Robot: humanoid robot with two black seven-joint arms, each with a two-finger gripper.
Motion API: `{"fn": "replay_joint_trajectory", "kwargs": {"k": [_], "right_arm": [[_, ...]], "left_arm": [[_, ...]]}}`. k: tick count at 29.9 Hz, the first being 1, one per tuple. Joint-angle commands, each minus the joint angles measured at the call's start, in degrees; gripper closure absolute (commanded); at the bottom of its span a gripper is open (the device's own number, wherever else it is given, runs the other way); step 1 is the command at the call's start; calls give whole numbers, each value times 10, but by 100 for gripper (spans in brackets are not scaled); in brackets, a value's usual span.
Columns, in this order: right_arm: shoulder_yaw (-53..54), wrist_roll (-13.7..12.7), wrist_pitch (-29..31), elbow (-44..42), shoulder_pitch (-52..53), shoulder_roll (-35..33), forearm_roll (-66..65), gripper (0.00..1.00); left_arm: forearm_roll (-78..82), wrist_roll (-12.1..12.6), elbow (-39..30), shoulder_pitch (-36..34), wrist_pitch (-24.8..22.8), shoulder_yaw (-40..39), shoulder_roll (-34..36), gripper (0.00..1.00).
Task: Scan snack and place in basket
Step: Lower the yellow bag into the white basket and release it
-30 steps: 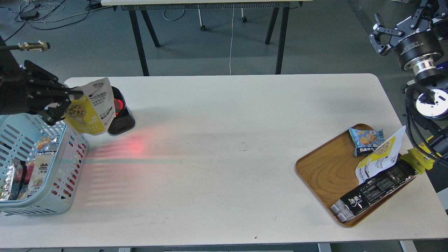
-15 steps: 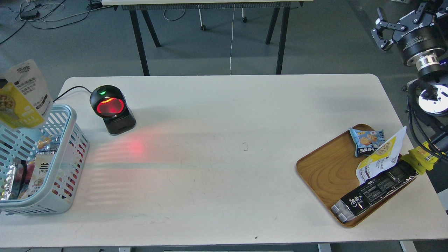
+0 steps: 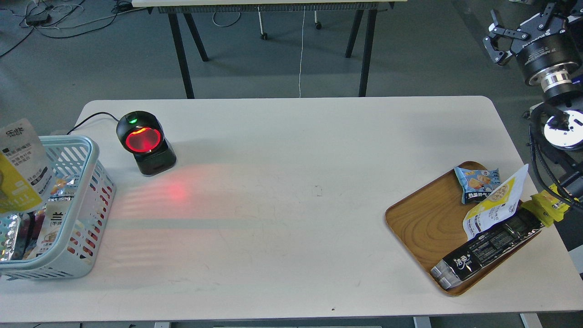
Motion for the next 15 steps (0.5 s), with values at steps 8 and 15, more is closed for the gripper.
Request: {"fn": "replay_joint_trajectory", "kwargs": {"k": [8,15], "right_arm": [[-1,0,0,0,0,3,0,1],[-1,0,0,1,0,0,-1,1]], "left_arm": [[-5,0,2,0,27,11,0,59],[-272,0,30,-3,26,4,0,4]]}}
